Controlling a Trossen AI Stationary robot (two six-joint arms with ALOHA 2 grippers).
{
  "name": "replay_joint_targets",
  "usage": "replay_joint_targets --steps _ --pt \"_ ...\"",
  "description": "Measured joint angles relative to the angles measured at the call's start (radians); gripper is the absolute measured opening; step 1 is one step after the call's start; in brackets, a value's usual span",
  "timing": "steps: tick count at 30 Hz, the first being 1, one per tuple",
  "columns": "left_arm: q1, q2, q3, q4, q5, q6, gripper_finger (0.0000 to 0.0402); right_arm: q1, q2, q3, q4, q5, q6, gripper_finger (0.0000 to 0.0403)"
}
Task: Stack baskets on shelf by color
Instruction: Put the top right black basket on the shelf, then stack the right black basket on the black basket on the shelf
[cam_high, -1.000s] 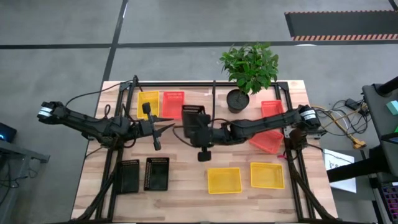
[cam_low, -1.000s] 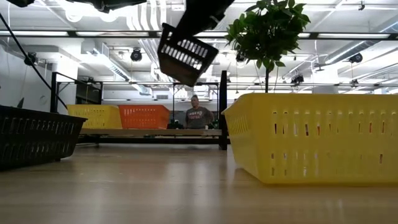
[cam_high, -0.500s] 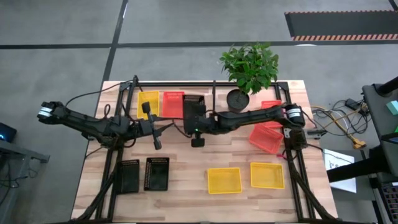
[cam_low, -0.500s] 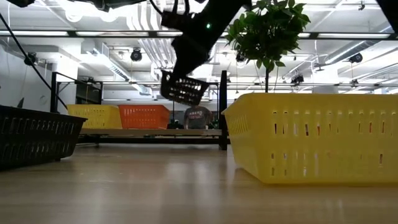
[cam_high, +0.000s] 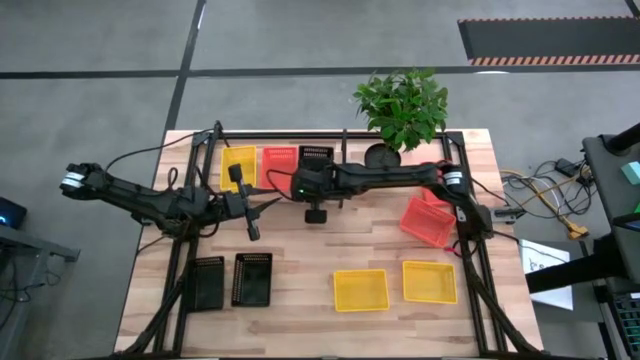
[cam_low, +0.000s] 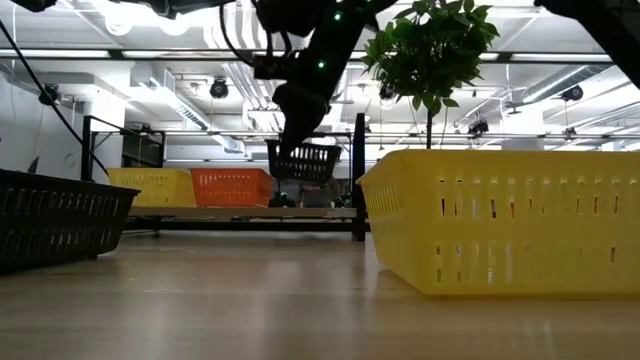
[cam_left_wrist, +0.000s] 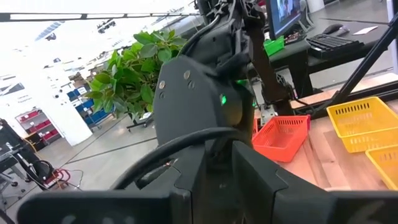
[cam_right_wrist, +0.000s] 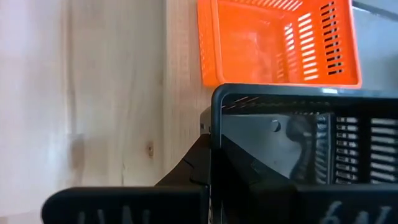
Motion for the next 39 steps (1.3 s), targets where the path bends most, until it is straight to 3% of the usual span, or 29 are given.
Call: replay_joint_targets --steps 27,39 --pt "0.000 0.000 0.000 0.005 -0.002 0.000 0.0063 -0.047 0.048 -0.033 -0.001 -0.053 -0.019 0.0011" --pt "0.000 0.000 0.000 0.005 -0.002 0.000 0.0063 -0.049 0.045 -0.025 -0.003 -0.049 0.000 0.0115"
